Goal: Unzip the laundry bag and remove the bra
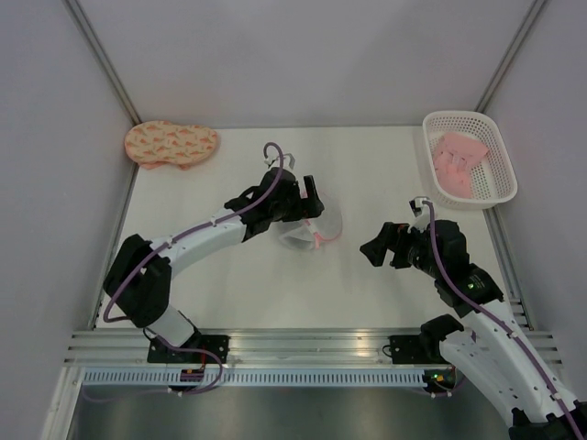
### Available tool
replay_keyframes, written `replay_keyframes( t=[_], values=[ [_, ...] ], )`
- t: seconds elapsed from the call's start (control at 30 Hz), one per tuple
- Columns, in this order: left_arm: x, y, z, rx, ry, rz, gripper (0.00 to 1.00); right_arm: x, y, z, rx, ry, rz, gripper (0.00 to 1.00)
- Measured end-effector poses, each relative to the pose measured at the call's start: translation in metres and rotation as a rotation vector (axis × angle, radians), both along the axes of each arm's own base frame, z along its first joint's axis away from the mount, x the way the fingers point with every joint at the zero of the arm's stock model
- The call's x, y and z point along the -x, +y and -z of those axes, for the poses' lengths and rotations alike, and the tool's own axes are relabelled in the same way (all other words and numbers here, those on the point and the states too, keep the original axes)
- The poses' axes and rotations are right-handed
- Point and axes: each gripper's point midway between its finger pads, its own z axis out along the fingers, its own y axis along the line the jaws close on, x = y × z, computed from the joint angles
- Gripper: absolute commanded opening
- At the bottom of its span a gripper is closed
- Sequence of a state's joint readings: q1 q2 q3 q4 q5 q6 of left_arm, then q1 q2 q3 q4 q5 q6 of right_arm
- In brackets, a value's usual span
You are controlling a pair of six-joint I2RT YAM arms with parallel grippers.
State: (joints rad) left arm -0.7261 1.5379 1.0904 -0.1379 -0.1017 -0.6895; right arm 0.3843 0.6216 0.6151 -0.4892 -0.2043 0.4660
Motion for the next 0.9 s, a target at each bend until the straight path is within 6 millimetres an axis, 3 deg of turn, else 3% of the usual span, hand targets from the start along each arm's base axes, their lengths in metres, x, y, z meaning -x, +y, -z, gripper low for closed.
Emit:
replay_keyframes(
  t=[0.2,0.3,0.33,0.37,0.43,0.47,0.5,0.57,0.67,0.77,0.9],
  values=[
    [-0.001,0.000,0.037,-0.081,0.121,-0.027,0.98,0.001,0.000,0.001,0.002,0.004,0.000,0.98],
    [0.003,0.000,0.051,-0.095,0.172,-0.032,0.85,0.001,0.000,0.001,0.003,0.005,0.000,0.98],
    [0.005,0.000,0.054,-0.096,0.186,-0.032,0.78,0.001,0.000,0.001,0.003,0.005,0.000,0.98],
    [0.005,-0.001,0.057,-0.098,0.195,-0.032,0.64,0.001,0.000,0.001,0.003,0.005,0.000,0.98],
    [0.008,-0.002,0.061,-0.087,0.223,-0.036,0.46,0.001,0.000,0.001,0.003,0.006,0.000,0.98],
    [0.009,-0.003,0.062,-0.081,0.229,-0.034,0.25,0.000,0.000,0.002,0.004,0.008,0.000,0.98],
    [0.009,-0.004,0.061,-0.072,0.235,-0.040,0.14,0.000,0.000,0.002,0.004,0.010,-0.001,0.97],
    [0.009,-0.005,0.061,-0.063,0.236,-0.044,0.02,0.000,0.001,0.003,0.003,0.017,-0.007,0.95],
    [0.010,-0.006,0.064,-0.053,0.244,-0.050,0.02,0.000,0.007,0.003,-0.014,0.018,-0.035,0.87],
    [0.013,-0.004,0.066,-0.042,0.254,-0.059,0.02,-0.001,0.015,0.006,-0.013,0.027,-0.065,0.86],
    [0.022,-0.002,0.065,0.006,0.263,-0.071,0.02,0.000,0.032,0.019,0.008,0.067,-0.128,0.79]
  ],
)
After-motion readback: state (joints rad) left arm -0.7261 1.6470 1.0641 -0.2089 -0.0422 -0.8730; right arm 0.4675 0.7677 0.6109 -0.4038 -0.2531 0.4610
